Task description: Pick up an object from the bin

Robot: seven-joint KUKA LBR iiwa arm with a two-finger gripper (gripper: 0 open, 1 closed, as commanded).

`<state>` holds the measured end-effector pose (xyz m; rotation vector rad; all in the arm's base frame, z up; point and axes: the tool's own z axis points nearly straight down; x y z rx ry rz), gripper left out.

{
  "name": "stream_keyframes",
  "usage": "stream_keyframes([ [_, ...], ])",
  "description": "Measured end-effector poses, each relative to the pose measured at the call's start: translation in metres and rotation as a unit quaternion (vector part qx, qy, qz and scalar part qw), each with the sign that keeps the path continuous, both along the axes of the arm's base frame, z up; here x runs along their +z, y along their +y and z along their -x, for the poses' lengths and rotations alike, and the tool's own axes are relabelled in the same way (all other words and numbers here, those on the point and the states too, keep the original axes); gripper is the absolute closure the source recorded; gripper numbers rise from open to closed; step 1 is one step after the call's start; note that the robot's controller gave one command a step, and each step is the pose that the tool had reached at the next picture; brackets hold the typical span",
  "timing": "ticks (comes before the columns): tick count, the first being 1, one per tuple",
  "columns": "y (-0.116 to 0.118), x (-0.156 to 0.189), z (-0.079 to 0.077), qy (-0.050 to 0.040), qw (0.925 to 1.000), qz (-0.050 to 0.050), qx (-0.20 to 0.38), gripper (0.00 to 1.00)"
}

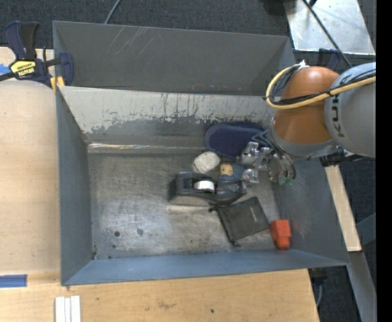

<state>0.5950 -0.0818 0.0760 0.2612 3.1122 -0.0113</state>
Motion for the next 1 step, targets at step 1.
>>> stream_keyframes([
  [1, 0.0142, 0.1503, 0.0286, 0.0047, 0.9865, -0.001, 0.163, 1.0],
])
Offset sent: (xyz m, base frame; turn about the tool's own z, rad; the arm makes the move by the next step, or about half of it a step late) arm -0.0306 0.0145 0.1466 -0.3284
